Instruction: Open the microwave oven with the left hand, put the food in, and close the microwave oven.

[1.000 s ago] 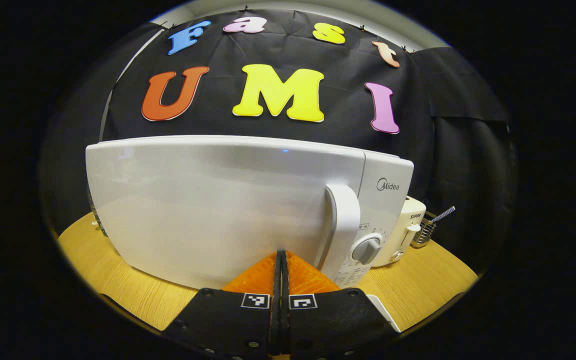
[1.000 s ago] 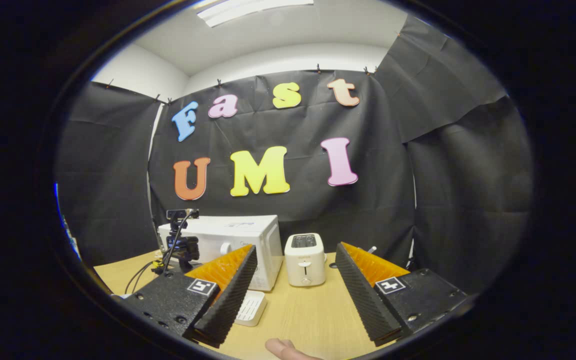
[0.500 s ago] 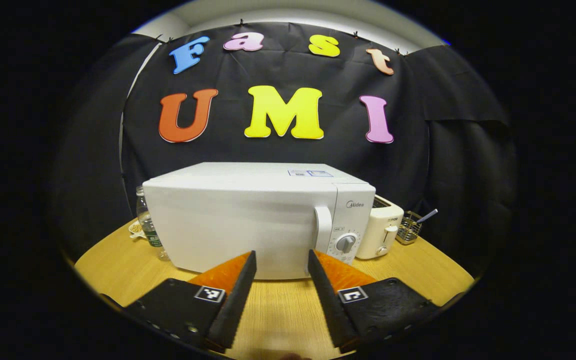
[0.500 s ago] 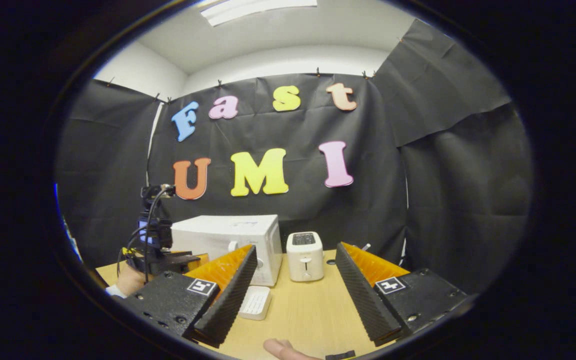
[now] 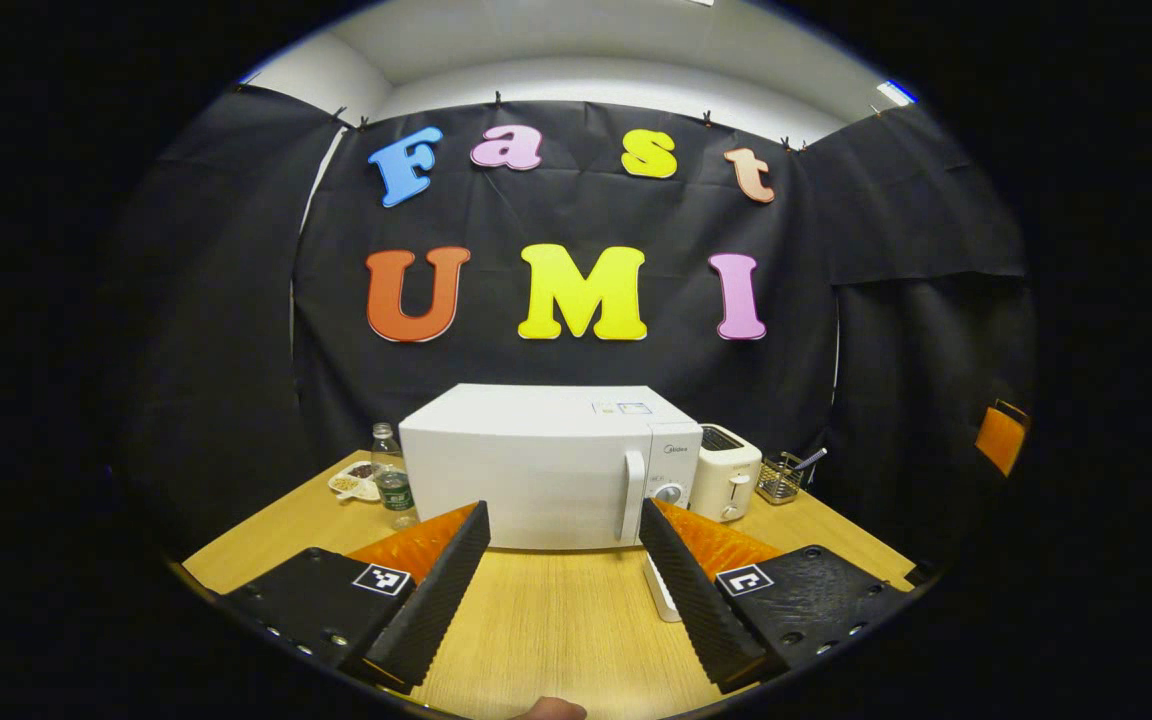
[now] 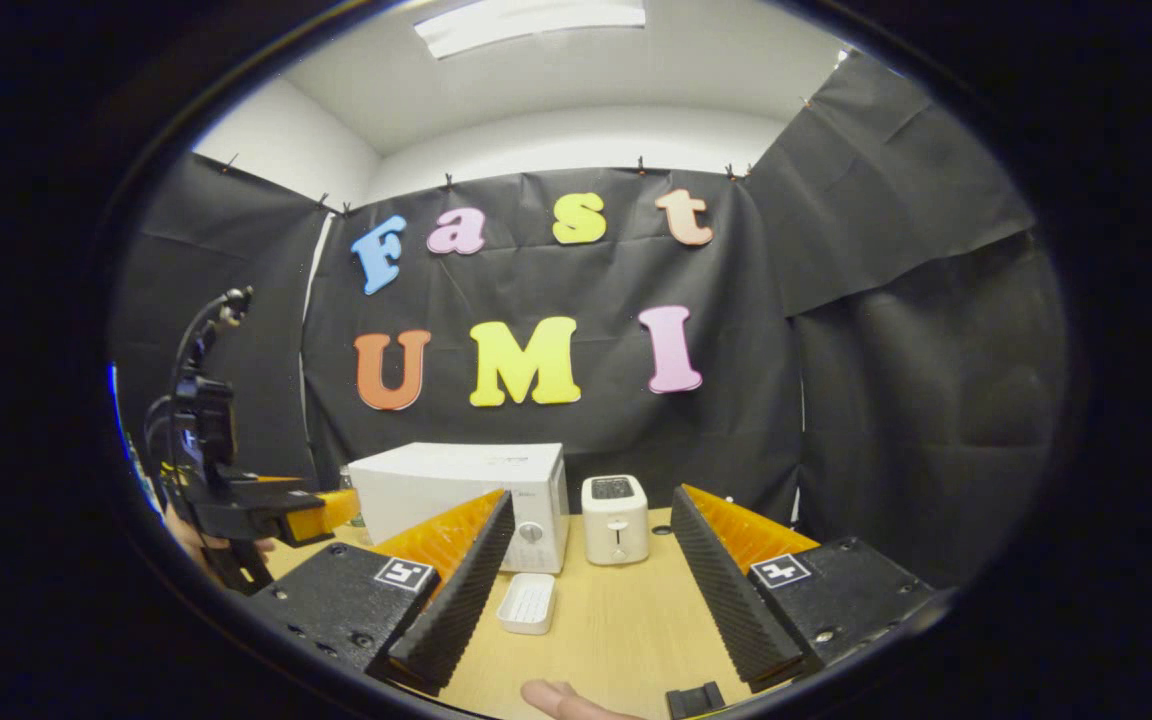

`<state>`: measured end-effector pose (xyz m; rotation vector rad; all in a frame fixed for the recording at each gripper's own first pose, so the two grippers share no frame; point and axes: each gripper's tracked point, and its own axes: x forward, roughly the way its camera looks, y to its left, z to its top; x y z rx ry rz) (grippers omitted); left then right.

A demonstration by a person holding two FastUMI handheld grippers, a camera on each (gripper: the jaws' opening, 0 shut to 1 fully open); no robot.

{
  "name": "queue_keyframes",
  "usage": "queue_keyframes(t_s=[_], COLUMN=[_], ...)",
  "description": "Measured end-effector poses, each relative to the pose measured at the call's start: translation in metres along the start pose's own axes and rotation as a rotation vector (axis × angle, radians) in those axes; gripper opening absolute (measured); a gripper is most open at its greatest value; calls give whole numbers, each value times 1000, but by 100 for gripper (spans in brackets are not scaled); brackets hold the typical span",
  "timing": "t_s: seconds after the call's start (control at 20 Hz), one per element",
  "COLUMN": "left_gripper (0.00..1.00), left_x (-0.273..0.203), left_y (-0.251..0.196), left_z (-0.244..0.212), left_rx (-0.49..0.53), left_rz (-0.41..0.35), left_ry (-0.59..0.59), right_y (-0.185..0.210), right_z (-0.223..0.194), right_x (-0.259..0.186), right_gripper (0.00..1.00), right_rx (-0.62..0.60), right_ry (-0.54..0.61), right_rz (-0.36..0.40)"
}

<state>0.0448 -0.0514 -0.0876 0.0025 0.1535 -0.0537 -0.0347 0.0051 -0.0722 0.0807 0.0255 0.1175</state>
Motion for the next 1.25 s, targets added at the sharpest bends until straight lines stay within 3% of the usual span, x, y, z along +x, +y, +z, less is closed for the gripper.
queue_keyframes(t_s=[0.15, 0.2, 0.25, 0.3, 0.35, 0.4, 0.65, 0.7, 0.75, 0.8, 0.85, 0.9, 1.25], left_gripper=[95, 95, 95, 95, 95, 95, 95, 94, 93, 93, 81, 93, 93], left_x=[-38, -48, -58, -66, -76, -84, -118, -119, -120, -120, -122, -122, -119], left_y=[5, 4, 5, 7, 9, 13, 30, 28, 23, 20, 20, 18, 11], left_z=[23, 29, 32, 37, 39, 41, 41, 40, 36, 33, 32, 33, 23], left_rx=[27, 19, 8, -1, -5, -6, -4, -4, 4, 8, 6, 6, -8], left_rz=[5, -4, -9, -11, -13, -9, 48, 48, 41, 35, 32, 21, -2], left_ry=[-56, -68, -78, -90, -99, -109, -181, -185, -180, -170, -168, -173, -156], right_y=[11, 15, 18, 20, 21, 25, 38, 41, 44, 48, 51, 53, 48], right_z=[5, 6, 8, 10, 11, 16, 17, 16, 14, 14, 13, 13, 0], right_x=[-10, -13, -14, -16, -19, -22, -31, -32, -33, -34, -34, -34, -28], right_gripper=[89, 100, 100, 89, 100, 89, 89, 100, 100, 89, 100, 100, 100], right_rx=[-9, -10, -11, -11, -7, 0, -16, -16, -16, -17, -18, -16, -3], right_ry=[-10, -11, -15, -16, -20, -30, -43, -39, -37, -33, -29, -27, 5], right_rz=[5, 8, 9, 9, 9, 16, 48, 52, 61, 70, 82, 89, 81])
